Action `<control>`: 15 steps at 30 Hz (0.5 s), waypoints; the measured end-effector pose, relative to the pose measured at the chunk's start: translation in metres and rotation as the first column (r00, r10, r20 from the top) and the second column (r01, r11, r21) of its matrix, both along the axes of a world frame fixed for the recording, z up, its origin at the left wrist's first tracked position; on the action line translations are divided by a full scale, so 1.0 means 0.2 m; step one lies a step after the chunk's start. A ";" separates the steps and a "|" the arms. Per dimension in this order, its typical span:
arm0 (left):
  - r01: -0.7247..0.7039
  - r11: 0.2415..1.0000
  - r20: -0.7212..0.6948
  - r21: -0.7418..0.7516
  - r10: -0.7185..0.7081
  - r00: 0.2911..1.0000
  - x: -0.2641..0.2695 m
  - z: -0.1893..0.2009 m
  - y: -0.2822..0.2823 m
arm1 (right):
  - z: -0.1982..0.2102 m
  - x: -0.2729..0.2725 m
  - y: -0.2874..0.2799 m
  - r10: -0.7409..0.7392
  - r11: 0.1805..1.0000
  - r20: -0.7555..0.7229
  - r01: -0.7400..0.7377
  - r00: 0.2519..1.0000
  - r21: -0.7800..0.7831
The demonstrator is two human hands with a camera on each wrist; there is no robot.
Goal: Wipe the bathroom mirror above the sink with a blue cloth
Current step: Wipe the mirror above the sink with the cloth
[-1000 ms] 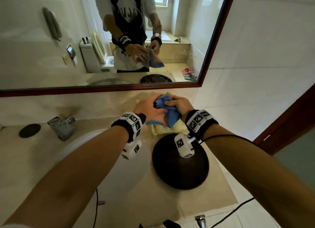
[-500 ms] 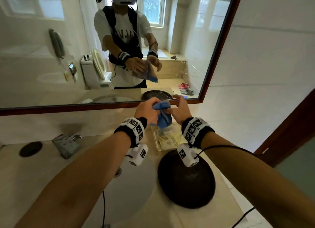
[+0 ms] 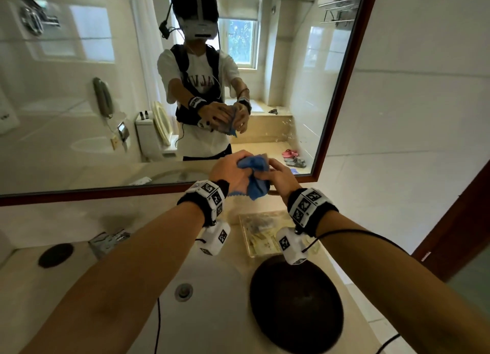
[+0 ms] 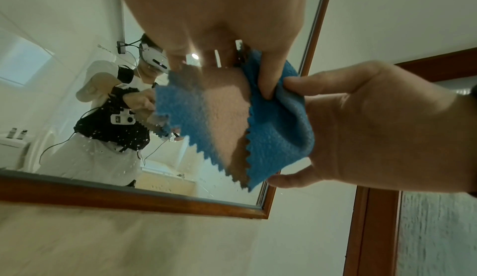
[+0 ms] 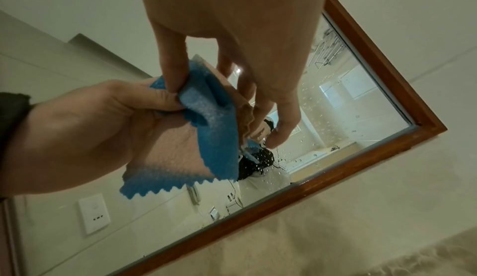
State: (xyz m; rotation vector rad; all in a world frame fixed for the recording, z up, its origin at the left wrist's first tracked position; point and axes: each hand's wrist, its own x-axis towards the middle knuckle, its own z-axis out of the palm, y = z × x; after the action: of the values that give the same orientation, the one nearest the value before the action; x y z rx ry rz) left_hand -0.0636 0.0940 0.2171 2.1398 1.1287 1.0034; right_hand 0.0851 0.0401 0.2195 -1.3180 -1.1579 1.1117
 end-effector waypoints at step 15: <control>-0.076 0.990 -0.059 0.121 0.083 0.995 0.38 0.27 0.20 | 0.22 0.45 0.19 -0.095 0.988 0.070 0.086 0.993 0.127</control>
State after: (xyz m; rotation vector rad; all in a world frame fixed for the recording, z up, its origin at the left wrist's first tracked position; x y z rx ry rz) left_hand 0.0132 0.1340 0.2710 2.2505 1.2214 1.0691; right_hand 0.1748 0.0786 0.2642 -1.3125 -1.1911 0.9168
